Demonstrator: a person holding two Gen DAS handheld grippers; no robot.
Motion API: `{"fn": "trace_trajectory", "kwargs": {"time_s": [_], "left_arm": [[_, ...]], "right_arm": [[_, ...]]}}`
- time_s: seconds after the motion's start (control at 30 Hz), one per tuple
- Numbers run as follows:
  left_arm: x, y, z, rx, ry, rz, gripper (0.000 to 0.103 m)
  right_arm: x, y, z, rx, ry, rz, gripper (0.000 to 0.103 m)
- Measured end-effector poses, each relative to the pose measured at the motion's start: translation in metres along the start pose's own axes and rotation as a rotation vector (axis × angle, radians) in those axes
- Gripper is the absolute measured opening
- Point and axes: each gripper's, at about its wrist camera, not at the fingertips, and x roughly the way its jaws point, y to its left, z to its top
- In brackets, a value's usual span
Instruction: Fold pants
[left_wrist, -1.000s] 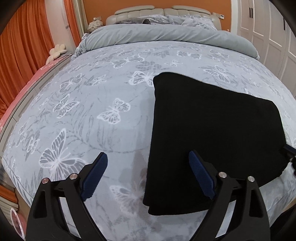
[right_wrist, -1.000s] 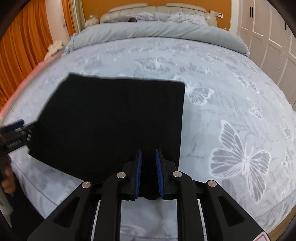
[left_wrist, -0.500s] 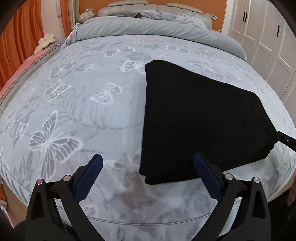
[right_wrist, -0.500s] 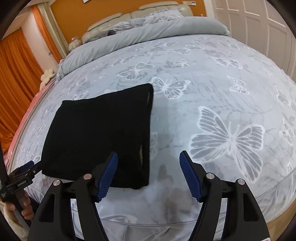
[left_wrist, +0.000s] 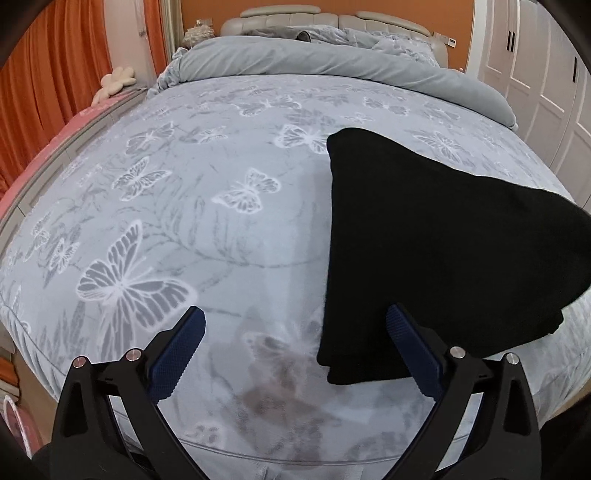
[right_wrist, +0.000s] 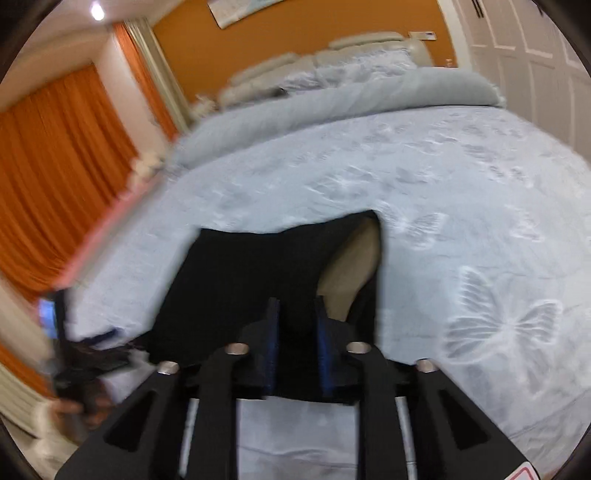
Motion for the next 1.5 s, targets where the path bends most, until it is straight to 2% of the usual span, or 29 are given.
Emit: {"fn": "trace_trajectory", "kwargs": {"time_s": [0.03,0.07,0.13,0.2,0.27,0.33,0.37,0.4,0.47,0.57,0.6,0.63,0.67,0.7,0.73,0.8,0.87,0.97,1.03,1.1,1.23,1.33,1.43,1.47,1.5], "left_arm": [[-0.001,0.001,0.0,-0.003,0.002,-0.023,0.097],[-0.003,0.0,-0.001,-0.001,0.002,-0.046,0.097],[-0.009,-0.004,-0.002,0.023,-0.015,-0.087,0.097],[-0.014,-0.013,-0.005,0.069,-0.031,-0.103,0.097],[-0.012,-0.022,-0.008,0.104,-0.028,-0.09,0.098],[-0.007,-0.029,-0.01,0.131,-0.007,-0.09,0.098],[-0.004,-0.033,-0.011,0.141,0.004,-0.086,0.098],[-0.002,-0.035,-0.011,0.15,0.012,-0.082,0.098],[0.001,-0.039,-0.011,0.162,0.019,-0.066,0.098],[-0.008,-0.038,-0.011,0.162,-0.019,-0.075,0.098],[-0.007,-0.037,-0.012,0.16,-0.021,-0.07,0.098],[-0.003,-0.036,-0.013,0.161,-0.005,-0.063,0.098],[0.002,-0.036,-0.015,0.168,0.019,-0.058,0.098],[0.01,-0.037,-0.016,0.176,0.046,-0.048,0.098],[0.016,-0.036,-0.018,0.179,0.069,-0.023,0.098],[0.015,-0.031,-0.017,0.155,0.072,-0.027,0.098],[0.005,-0.024,-0.014,0.13,0.044,-0.044,0.098],[-0.003,-0.011,-0.006,0.078,0.007,-0.026,0.098],[-0.003,-0.001,-0.004,0.035,0.022,-0.051,0.098],[-0.004,0.007,-0.002,0.001,0.025,-0.072,0.098],[-0.02,0.02,-0.004,-0.014,-0.007,-0.127,0.098],[-0.03,0.031,-0.012,-0.022,-0.046,-0.067,0.098],[-0.027,0.055,-0.017,-0.078,-0.032,-0.037,0.098],[-0.025,0.059,-0.017,-0.086,-0.028,-0.009,0.098],[-0.023,0.063,-0.017,-0.086,-0.027,0.026,0.098]], "right_arm": [[0.011,-0.006,-0.007,-0.008,0.052,-0.084,0.047],[0.016,-0.014,-0.017,0.005,0.088,-0.126,0.048],[0.018,-0.021,-0.031,0.028,0.13,-0.081,0.054],[0.016,-0.017,-0.04,-0.006,0.134,-0.1,0.063],[0.027,-0.004,-0.047,-0.087,0.161,-0.129,0.063],[0.045,0.002,-0.05,-0.116,0.195,-0.136,0.063],[0.051,0.002,-0.051,-0.123,0.209,-0.14,0.056],[0.059,0.003,-0.051,-0.132,0.22,-0.129,0.036],[0.045,0.005,-0.038,-0.109,0.165,-0.115,0.015],[0.009,0.004,-0.023,-0.038,0.045,-0.082,0.011],[0.009,-0.002,-0.025,-0.029,0.051,-0.118,0.011],[0.024,-0.01,-0.032,-0.02,0.11,-0.154,0.011],[0.046,-0.02,-0.043,-0.004,0.191,-0.184,0.013],[0.058,-0.028,-0.056,0.025,0.225,-0.178,0.012],[0.048,-0.025,-0.054,0.037,0.193,-0.188,0.014],[0.027,-0.018,-0.044,0.039,0.121,-0.201,0.031],[0.01,-0.012,-0.038,0.05,0.078,-0.202,0.032],[-0.016,0.004,-0.021,0.034,-0.005,-0.177,0.034],[-0.02,0.021,-0.003,0.0,-0.021,-0.117,0.042],[-0.007,0.044,0.016,-0.078,0.018,-0.027,0.057],[0.049,0.114,0.025,-0.247,0.152,0.107,0.058],[0.099,0.152,0.022,-0.293,0.226,0.108,0.058],[0.146,0.173,0.026,-0.28,0.253,0.088,0.063],[0.159,0.177,0.023,-0.275,0.249,0.083,0.063],[0.163,0.179,0.022,-0.273,0.243,0.088,0.058]]}}
